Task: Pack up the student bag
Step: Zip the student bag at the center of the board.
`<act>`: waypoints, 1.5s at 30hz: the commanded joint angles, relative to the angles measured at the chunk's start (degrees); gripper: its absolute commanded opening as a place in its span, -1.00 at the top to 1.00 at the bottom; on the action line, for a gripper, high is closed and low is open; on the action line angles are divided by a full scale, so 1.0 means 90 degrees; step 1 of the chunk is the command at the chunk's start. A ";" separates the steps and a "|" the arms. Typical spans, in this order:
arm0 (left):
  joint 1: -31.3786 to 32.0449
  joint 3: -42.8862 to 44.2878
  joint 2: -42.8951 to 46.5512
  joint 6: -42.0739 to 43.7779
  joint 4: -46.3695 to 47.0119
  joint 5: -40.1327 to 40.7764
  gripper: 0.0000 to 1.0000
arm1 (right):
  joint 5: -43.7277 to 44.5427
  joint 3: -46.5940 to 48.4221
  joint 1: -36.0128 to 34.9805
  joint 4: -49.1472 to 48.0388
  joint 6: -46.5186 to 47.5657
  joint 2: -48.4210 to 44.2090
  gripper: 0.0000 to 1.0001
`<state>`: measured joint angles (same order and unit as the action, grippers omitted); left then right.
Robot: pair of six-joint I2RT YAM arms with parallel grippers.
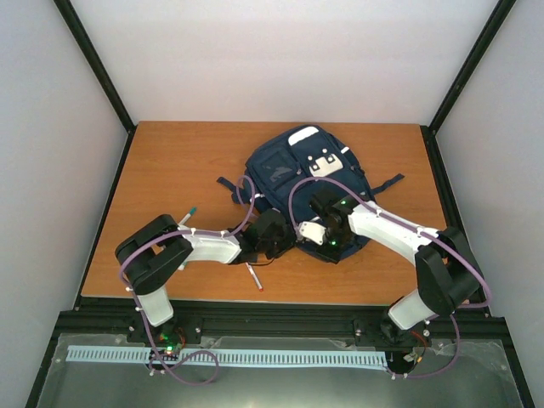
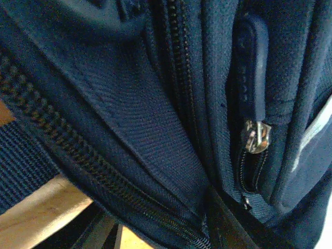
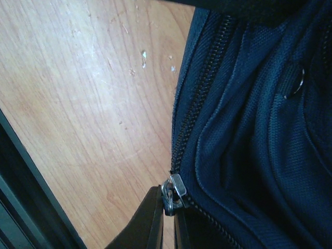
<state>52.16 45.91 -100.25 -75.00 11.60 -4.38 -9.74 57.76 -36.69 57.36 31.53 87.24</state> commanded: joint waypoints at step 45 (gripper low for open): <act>-0.0434 -0.1461 0.2515 0.2397 0.0230 0.0511 0.98 | 0.1951 -0.0664 0.2712 -0.0317 0.1188 0.0009 0.95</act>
<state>50.00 34.00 -81.89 -61.21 12.51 -1.28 -1.72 53.08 -14.26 58.65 42.41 85.67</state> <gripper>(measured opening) 0.039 0.042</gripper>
